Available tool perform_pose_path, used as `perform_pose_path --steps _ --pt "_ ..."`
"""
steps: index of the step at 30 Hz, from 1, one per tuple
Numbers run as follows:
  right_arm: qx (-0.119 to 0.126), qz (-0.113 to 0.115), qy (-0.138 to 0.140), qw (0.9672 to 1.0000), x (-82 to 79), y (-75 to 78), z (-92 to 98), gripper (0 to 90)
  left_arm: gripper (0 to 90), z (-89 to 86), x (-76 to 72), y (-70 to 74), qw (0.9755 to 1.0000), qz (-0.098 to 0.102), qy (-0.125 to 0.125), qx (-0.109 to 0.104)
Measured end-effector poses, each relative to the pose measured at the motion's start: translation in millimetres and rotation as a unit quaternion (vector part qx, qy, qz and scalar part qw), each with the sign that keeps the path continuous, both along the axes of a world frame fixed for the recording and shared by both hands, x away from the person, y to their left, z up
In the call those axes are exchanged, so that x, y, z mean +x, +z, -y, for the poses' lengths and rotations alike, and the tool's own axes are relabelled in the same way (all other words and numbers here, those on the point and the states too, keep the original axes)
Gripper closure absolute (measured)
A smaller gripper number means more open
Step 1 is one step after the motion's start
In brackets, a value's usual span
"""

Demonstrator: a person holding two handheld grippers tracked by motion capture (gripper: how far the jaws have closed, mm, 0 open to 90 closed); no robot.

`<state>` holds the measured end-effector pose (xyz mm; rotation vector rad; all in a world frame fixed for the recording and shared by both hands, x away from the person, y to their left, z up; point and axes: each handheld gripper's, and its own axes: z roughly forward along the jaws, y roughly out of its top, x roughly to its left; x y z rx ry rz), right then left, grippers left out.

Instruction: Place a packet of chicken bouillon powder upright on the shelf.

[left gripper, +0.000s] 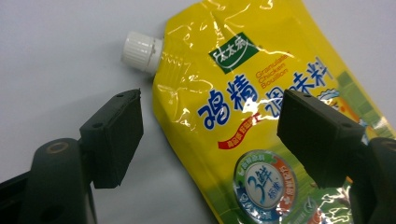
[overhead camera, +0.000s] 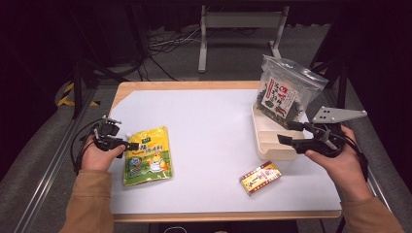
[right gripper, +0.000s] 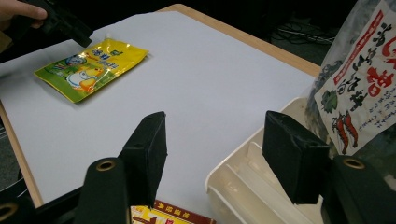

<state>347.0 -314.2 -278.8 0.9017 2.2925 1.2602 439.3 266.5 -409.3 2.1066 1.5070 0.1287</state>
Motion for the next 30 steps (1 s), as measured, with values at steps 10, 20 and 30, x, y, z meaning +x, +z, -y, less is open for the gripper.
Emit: perform_pose_path --steps 10,20,30 --pt "0.001 -0.004 0.006 1.0 -1.7 -4.8 -2.0 39.3 27.7 0.7 2.7 -9.2 0.9992 -0.039 0.004 0.01" --pt "0.002 -0.007 0.012 0.9999 -1.9 -8.3 -4.1 38.7 32.7 5.1 5.6 -15.4 0.998 -0.061 0.002 0.015" --pt "0.005 -0.012 0.017 0.9998 -0.5 -12.5 -7.8 37.9 46.1 18.2 2.9 -14.7 0.9967 -0.053 0.004 0.061"
